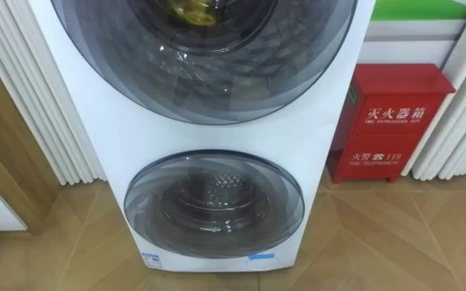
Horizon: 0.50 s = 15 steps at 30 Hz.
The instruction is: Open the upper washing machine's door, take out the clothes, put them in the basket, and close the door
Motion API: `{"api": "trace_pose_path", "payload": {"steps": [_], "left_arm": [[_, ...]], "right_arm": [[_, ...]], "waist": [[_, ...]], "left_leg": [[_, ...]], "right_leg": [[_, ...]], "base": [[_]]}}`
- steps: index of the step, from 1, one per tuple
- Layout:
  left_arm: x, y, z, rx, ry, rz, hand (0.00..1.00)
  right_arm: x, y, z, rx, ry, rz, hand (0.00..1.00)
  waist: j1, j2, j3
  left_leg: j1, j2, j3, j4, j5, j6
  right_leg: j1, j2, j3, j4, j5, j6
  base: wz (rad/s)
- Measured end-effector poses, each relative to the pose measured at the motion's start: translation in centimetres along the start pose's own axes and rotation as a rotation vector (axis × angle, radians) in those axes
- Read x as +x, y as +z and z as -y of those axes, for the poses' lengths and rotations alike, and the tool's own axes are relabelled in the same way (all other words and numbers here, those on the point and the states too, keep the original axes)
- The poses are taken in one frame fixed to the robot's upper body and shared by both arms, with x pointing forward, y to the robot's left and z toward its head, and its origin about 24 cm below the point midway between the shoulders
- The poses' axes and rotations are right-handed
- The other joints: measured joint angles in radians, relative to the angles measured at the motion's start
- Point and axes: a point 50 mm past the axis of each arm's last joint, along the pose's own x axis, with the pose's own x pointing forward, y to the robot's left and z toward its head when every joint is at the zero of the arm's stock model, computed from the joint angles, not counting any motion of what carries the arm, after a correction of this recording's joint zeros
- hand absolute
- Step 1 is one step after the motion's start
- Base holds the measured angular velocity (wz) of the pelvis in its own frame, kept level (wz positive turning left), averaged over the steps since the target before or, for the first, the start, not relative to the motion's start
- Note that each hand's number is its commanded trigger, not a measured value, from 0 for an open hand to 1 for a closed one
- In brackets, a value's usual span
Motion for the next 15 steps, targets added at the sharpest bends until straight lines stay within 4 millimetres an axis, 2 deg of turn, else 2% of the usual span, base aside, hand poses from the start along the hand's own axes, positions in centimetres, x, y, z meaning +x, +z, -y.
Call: {"api": "trace_pose_path", "payload": {"steps": [15], "left_arm": [[0.02,0.11,0.04,0.015,0.011,0.004,0.0]], "right_arm": [[0.09,0.44,-0.17,-0.049,0.002,0.005,0.0]], "waist": [[0.001,-0.003,0.0031]], "left_leg": [[-0.001,0.0,-0.002,0.0,0.0,0.0]], "right_leg": [[-0.001,0.0,-0.002,-0.001,0.0,0.0]], "base": [[0.0]]}}
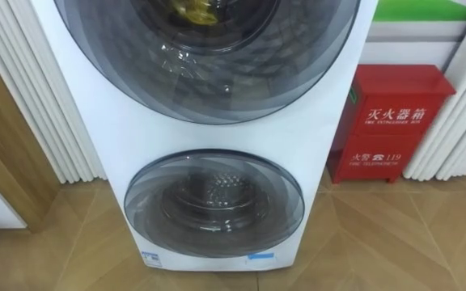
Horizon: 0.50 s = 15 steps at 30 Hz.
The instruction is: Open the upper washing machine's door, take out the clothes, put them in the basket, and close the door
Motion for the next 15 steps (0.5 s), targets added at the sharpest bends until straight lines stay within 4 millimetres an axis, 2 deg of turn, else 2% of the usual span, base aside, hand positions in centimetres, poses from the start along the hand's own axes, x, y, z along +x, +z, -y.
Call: {"api": "trace_pose_path", "payload": {"steps": [3,5,8,9,10,11,12,13,14,15], "left_arm": [[0.0,0.0,0.0,-0.003,-0.011,0.0,0.0],[0.0,0.0,0.0,-0.006,-0.016,-0.001,0.0],[0.1,0.1,-0.1,-0.017,-0.018,0.0,0.0],[0.1,0.2,-0.1,-0.021,-0.024,0.003,0.0],[0.1,0.3,-0.3,-0.033,-0.024,0.003,0.0],[0.1,0.3,-0.3,-0.035,-0.024,0.003,0.0],[0.2,0.4,-0.3,-0.037,-0.027,0.006,0.0],[0.2,0.4,-0.5,-0.043,-0.03,0.003,0.0],[0.2,0.3,-0.6,-0.045,-0.029,-0.001,0.0],[0.2,0.2,-0.7,-0.041,-0.029,-0.003,0.0]], "right_arm": [[0.1,0.4,-0.1,0.004,0.001,0.01,0.0],[0.1,0.7,-0.1,0.012,-0.002,0.019,0.0],[0.0,3.3,-0.6,0.027,-0.005,0.112,0.0],[-0.2,5.2,-0.9,0.028,0.001,0.188,0.0],[-0.4,7.3,-1.4,0.028,0.009,0.263,0.0],[-0.5,8.5,-1.6,0.02,0.01,0.299,0.0],[-0.9,10.7,-2.0,0.009,0.011,0.374,0.0],[-1.6,13.1,-2.6,0.008,0.015,0.462,0.0],[-2.0,14.2,-2.8,0.006,0.02,0.505,0.0],[-2.8,16.2,-3.4,-0.001,0.029,0.582,0.0]], "waist": [[0.001,0.002,-0.0067],[0.001,0.003,-0.0081],[0.0,0.003,-0.0075],[0.0,0.001,-0.006],[0.0,-0.007,0.0014],[0.0,-0.01,0.0018],[0.001,-0.011,0.0015],[0.004,-0.015,0.0049],[0.005,-0.014,0.0037],[0.004,-0.019,0.0034]], "left_leg": [[0.0,0.0,0.001,0.0,0.0,0.0],[0.001,0.0,0.002,0.0,0.0,0.0],[0.004,0.0,-0.002,0.001,0.0,0.0],[0.008,0.0,-0.003,0.001,0.0,0.0],[0.018,0.0,-0.001,0.001,0.0,0.0],[0.021,0.0,0.003,0.001,0.0,0.0],[0.022,0.0,0.004,0.002,0.0,0.0],[0.023,0.0,0.004,0.002,0.0,0.0],[0.023,0.0,0.004,0.002,0.0,0.0],[0.022,0.0,0.004,0.002,0.0,0.0]], "right_leg": [[0.0,0.0,0.001,0.0,0.0,0.0],[0.002,0.0,0.001,0.001,0.0,0.0],[0.002,0.0,0.002,0.006,0.0,0.0],[0.005,0.0,0.001,0.008,0.0,0.0],[0.013,0.0,0.002,0.008,0.0,0.0],[0.015,0.0,0.002,0.009,0.0,0.0],[0.016,0.0,0.002,0.009,0.0,0.0],[0.017,0.0,0.002,0.01,0.0,-0.001],[0.016,0.0,0.002,0.01,0.0,-0.001],[0.015,0.0,0.002,0.009,0.0,0.0]], "base": [[0.0],[0.0],[0.0],[0.0],[0.0],[0.0],[0.0],[0.0],[0.0],[0.0]]}}
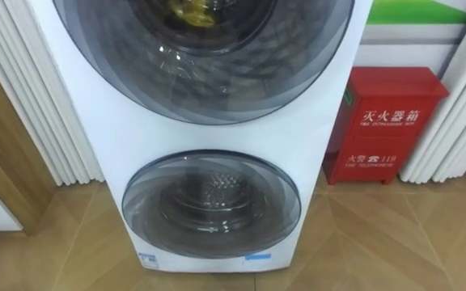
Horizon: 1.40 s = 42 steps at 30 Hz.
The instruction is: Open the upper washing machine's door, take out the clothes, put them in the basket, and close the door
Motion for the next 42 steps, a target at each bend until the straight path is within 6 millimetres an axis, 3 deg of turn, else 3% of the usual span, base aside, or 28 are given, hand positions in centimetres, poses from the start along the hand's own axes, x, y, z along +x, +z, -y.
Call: {"api": "trace_pose_path", "payload": {"steps": [1,4,13,20,24,27,31,35,42], "left_arm": [[0.0,0.1,-0.3,0.001,0.007,0.003,0.0],[0.0,0.0,-0.9,0.017,0.014,-0.007,0.0],[0.0,-0.5,-1.1,0.056,0.018,-0.039,0.0],[-0.1,-0.9,-1.8,0.108,0.028,-0.07,0.0],[-0.1,-0.9,-2.5,0.185,0.054,-0.081,0.0],[-0.1,-0.9,-2.5,0.23,0.057,-0.093,0.0],[0.0,-0.6,-2.3,0.232,0.057,-0.088,0.0],[0.0,-0.5,-2.3,0.234,0.059,-0.09,0.0],[0.0,-0.5,-2.3,0.233,0.057,-0.092,0.0]], "right_arm": [[0.3,2.0,-0.4,-0.002,0.005,0.068,0.0],[0.8,5.2,-0.8,-0.013,-0.006,0.167,0.0],[0.6,13.3,-0.3,0.033,-0.063,0.402,0.0],[0.1,18.2,-1.3,0.028,-0.07,0.528,0.0],[-1.3,21.1,-2.2,0.025,-0.053,0.641,0.0],[-1.9,23.7,-3.1,0.033,-0.034,0.708,0.0],[-2.6,25.7,-4.0,0.045,-0.011,0.751,0.0],[-3.4,27.1,-4.7,0.029,-0.028,0.793,0.0],[-6.6,29.5,-5.7,-0.016,-0.052,0.965,0.0]], "waist": [[-0.001,-0.005,-0.0025],[0.008,-0.022,-0.008],[0.03,-0.014,-0.011],[0.051,-0.029,-0.0101],[0.065,-0.04,-0.0134],[0.07,-0.048,-0.0094],[0.069,-0.064,-0.0177],[0.052,-0.065,-0.0174],[0.05,-0.064,-0.0177]], "left_leg": [[-0.003,0.0,-0.001,0.0,0.0,0.0],[-0.005,-0.001,-0.002,0.0,0.0,0.0],[-0.01,0.001,-0.032,-0.001,0.0,0.0],[-0.004,0.001,-0.042,-0.002,0.0,0.0],[-0.007,0.001,-0.054,0.0,0.0,0.0],[-0.005,0.001,-0.057,0.004,0.0,0.0],[-0.021,0.002,-0.064,0.02,0.0,0.0],[-0.04,0.002,-0.068,0.03,0.0,0.0],[-0.046,0.002,-0.067,0.031,0.001,0.0]], "right_leg": [[0.0,0.0,-0.001,-0.003,0.0,0.0],[-0.002,0.0,-0.001,-0.002,0.0,0.0],[0.004,0.0,-0.03,0.011,0.0,0.0],[0.013,0.0,-0.041,0.011,0.0,0.0],[0.016,-0.001,-0.056,0.013,0.0,0.0],[0.016,-0.001,-0.056,0.012,0.0,0.0],[0.02,-0.001,-0.061,0.011,0.0,0.0],[0.006,-0.002,-0.064,0.013,0.0,0.0],[-0.009,-0.002,-0.061,0.029,0.0,0.0]], "base": [[0.0],[0.0],[0.06],[0.05],[0.07],[-0.01],[0.07],[0.03],[-0.02]]}}
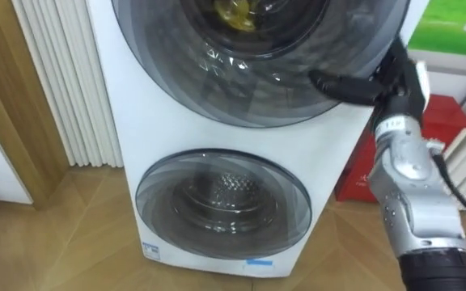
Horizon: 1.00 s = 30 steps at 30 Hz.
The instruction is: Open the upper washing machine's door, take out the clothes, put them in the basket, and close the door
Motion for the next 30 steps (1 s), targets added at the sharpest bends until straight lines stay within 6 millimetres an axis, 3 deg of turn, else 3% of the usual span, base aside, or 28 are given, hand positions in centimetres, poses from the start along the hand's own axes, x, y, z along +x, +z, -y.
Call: {"api": "trace_pose_path", "payload": {"steps": [19,30], "left_arm": [[0.0,0.4,0.2,0.045,-0.006,0.032,0.0],[-0.1,0.4,0.3,0.101,0.004,0.053,0.0]], "right_arm": [[-2.0,6.7,-2.4,-0.043,0.093,0.291,0.0],[-6.5,5.7,-2.1,-0.006,0.198,0.332,0.0]], "waist": [[-0.002,0.001,0.0007],[-0.004,0.002,0.0011]], "left_leg": [[-0.002,0.004,0.013,-0.006,0.0,0.0],[0.025,0.006,0.021,-0.012,0.0,0.0]], "right_leg": [[-0.045,0.003,0.042,0.014,0.001,-0.001],[-0.033,0.009,0.067,0.014,0.001,-0.002]], "base": [[-0.1],[-0.08]]}}
